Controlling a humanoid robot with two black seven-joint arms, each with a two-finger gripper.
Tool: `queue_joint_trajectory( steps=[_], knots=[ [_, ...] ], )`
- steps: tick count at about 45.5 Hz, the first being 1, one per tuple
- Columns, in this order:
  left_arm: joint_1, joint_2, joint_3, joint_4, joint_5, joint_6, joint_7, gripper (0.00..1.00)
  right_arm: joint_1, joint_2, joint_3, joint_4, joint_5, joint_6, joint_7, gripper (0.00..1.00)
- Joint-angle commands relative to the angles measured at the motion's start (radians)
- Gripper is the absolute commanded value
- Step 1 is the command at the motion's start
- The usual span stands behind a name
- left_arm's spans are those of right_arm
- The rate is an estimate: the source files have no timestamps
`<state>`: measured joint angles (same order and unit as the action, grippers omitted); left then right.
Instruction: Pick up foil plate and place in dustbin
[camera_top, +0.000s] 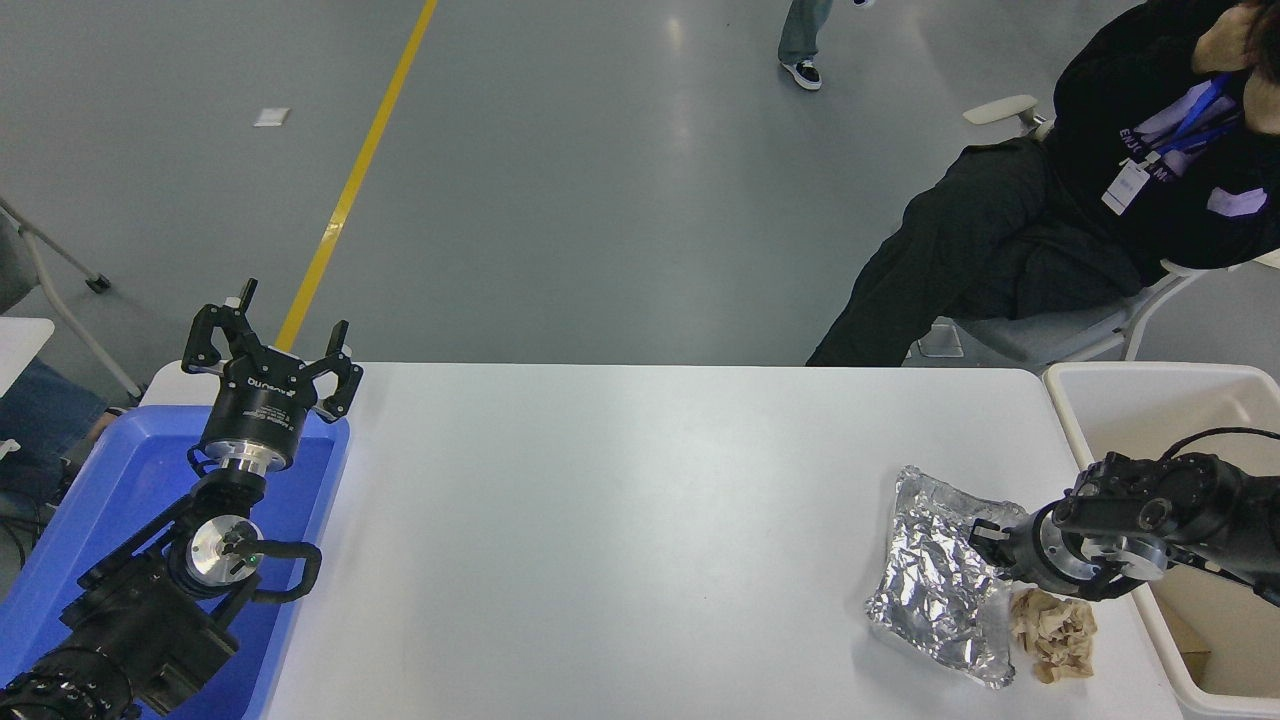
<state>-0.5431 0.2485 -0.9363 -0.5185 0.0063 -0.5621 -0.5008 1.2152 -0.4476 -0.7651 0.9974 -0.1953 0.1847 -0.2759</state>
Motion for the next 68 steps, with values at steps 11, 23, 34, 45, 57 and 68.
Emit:
queue_joint_trajectory(
  steps=[11,23,34,45,57,68],
  knots=[
    [0.000,0.000,0.001,0.000,0.000,0.001,0.002,0.98,0.533,-0.046,-0.240,0.394,0.011,0.283,0.003,0.00],
    [0.002,0.000,0.001,0.000,0.000,0.001,0.002,0.98,0.882,-0.146,-0.241,0.503,0.043,0.597,0.003,0.00],
    [0.002,0.000,-0.001,0.000,0.000,0.001,0.002,0.98,1.116,-0.187,-0.250,0.538,0.071,0.601,0.003,0.00],
    [0.002,0.000,-0.001,0.000,0.000,0.001,0.002,0.98,1.221,-0.195,-0.321,0.541,0.091,0.601,0.003,0.00],
    [0.002,0.000,0.001,0.000,0.000,0.001,0.002,0.98,1.254,-0.232,-0.462,0.509,0.082,0.601,0.001,0.00],
    [0.002,0.000,-0.001,0.000,0.000,0.001,0.001,0.98,1.212,-0.397,-0.732,0.371,0.079,0.437,0.003,0.00]
  ],
)
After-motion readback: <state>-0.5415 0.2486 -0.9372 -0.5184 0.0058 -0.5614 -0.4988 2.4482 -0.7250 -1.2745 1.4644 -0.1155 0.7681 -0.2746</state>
